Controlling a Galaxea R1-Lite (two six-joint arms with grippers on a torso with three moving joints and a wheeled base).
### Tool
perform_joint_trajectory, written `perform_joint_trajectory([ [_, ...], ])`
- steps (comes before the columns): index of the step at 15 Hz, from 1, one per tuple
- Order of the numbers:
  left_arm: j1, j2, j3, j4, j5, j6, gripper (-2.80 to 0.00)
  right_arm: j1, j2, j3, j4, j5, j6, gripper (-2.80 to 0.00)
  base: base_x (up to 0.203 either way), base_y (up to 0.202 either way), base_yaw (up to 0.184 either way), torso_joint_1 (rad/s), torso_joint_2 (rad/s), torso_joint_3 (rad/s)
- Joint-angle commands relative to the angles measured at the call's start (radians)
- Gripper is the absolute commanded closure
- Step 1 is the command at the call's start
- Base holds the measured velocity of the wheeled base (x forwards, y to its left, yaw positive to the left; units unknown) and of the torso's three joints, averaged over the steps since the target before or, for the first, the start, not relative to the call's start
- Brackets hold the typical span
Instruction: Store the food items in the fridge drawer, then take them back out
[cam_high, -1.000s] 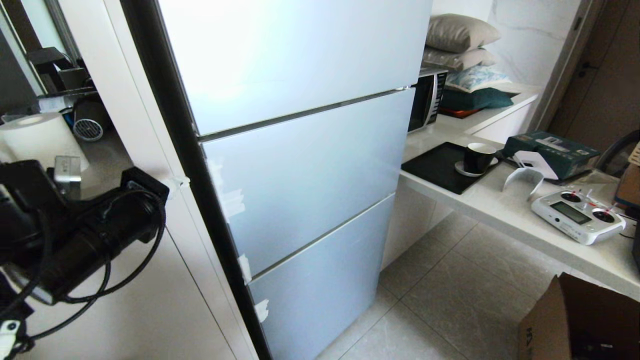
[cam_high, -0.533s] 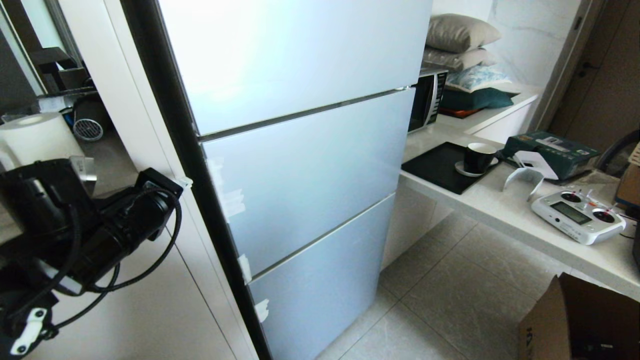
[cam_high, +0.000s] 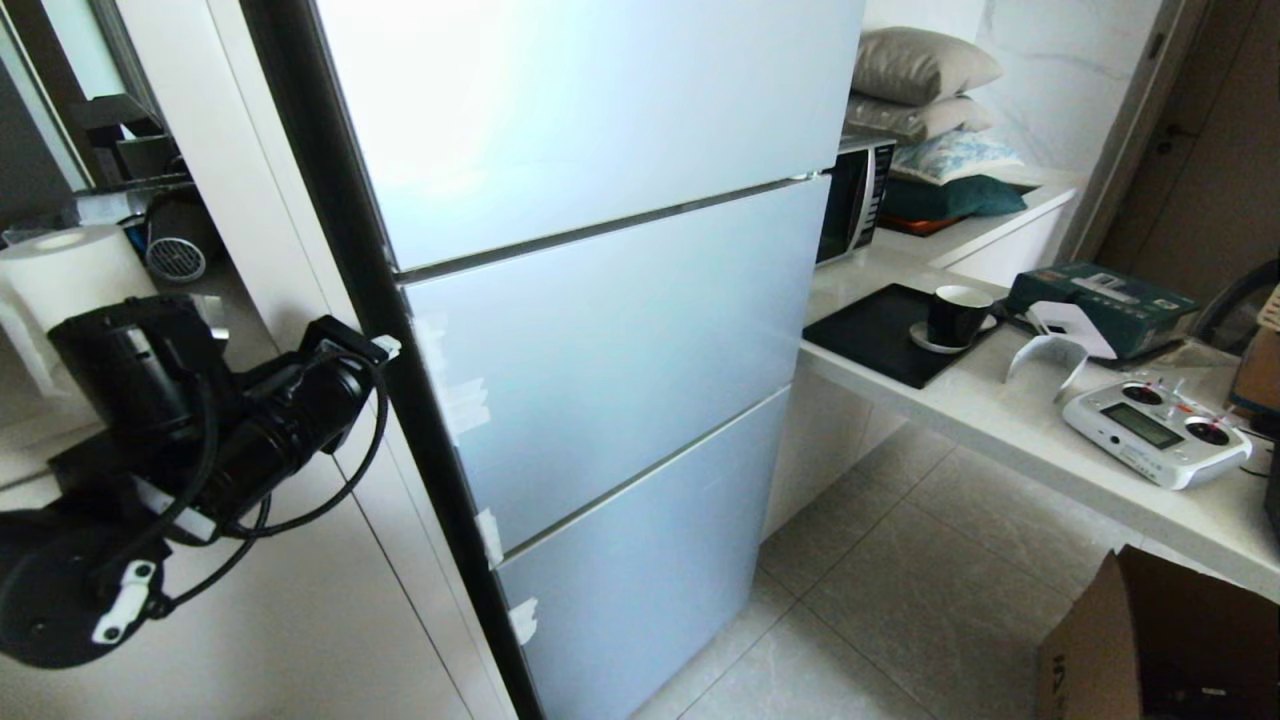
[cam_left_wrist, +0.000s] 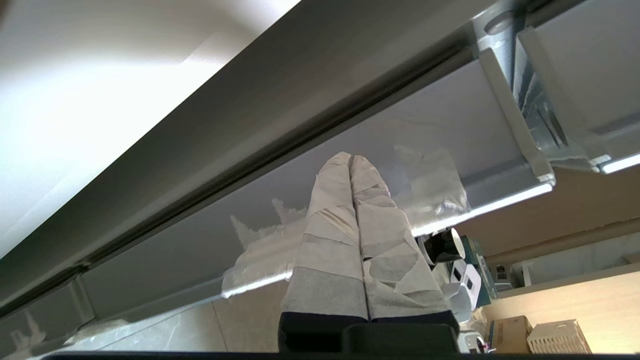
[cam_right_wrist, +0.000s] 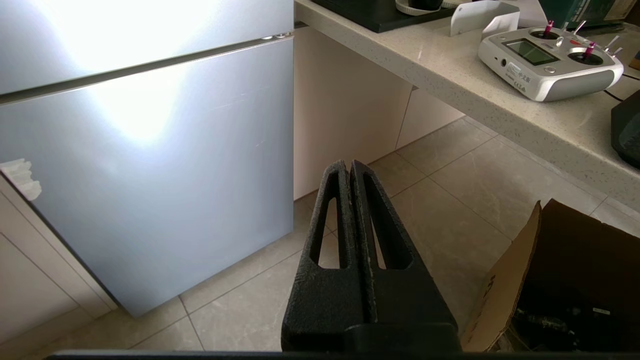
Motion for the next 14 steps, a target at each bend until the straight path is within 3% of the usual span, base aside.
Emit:
perform_joint_trajectory([
  [1,-0.001,0.026,-0.018,-0.005,0.015,-0.004,0.00,0.000,0.000,0.000,0.000,0.001,-0.001,0.00,0.000,0.000,0.000,0.000,0.00,0.000],
  [9,-0.045,0.107,-0.022,-0.082,0.036,0.001,0.00,0.000,0.000,0.000,0.000,0.001,-0.001,0.00,0.000,0.000,0.000,0.000,0.00,0.000],
  [14,-0.122,0.124,0.030,-0.167,0.066,0.035,0.00,0.000,0.000,0.000,0.000,0.001,-0.001,0.00,0.000,0.000,0.000,0.000,0.00,0.000],
])
